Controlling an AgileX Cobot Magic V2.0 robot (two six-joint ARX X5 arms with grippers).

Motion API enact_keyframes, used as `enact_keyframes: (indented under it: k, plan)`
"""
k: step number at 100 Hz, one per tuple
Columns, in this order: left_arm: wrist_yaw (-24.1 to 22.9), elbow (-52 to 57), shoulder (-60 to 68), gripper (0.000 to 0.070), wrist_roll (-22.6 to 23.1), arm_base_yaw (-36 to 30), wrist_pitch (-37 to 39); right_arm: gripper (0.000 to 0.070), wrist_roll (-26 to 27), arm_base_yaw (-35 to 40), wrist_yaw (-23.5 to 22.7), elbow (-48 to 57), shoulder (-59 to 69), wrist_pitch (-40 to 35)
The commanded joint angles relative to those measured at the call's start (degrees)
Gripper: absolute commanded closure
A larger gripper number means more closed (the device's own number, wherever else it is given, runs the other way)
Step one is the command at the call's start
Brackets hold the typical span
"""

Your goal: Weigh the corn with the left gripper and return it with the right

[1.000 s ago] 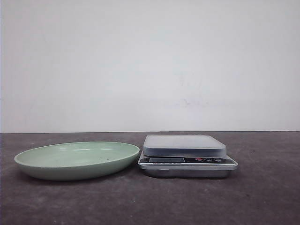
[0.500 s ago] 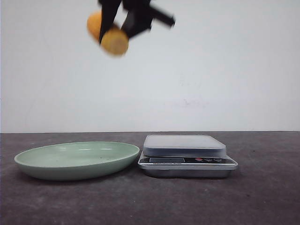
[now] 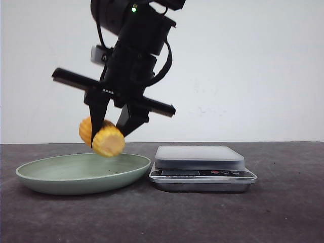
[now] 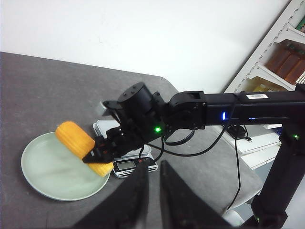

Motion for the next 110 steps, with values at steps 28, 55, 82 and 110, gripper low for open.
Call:
enact_keyframes:
  k: [28, 55, 82, 110]
  plan:
    - [-0.63, 0.81, 0.63, 0.0699, 0.74, -0.26, 0.61, 0.022, 1.18, 0.61, -5.2, 0.92, 2.19, 1.09]
    - [-1.22, 0.81, 0.63, 0.0699, 0.74, -0.26, 0.63, 0.0205, -2.69, 0.11, -2.86, 3.69, -1.16, 1.95]
    - [-4.66, 0.81, 0.63, 0.0699, 0.74, -0.26, 0.63, 0.0426, -19.15, 0.98, 13.97, 16.37, -11.91, -8.92]
    - [-10.25, 0.79, 0.63, 0.0699, 1.07, -0.26, 0.55, 0.07, -26.47, 5.92, 22.64, 17.57, -29.66, -13.81]
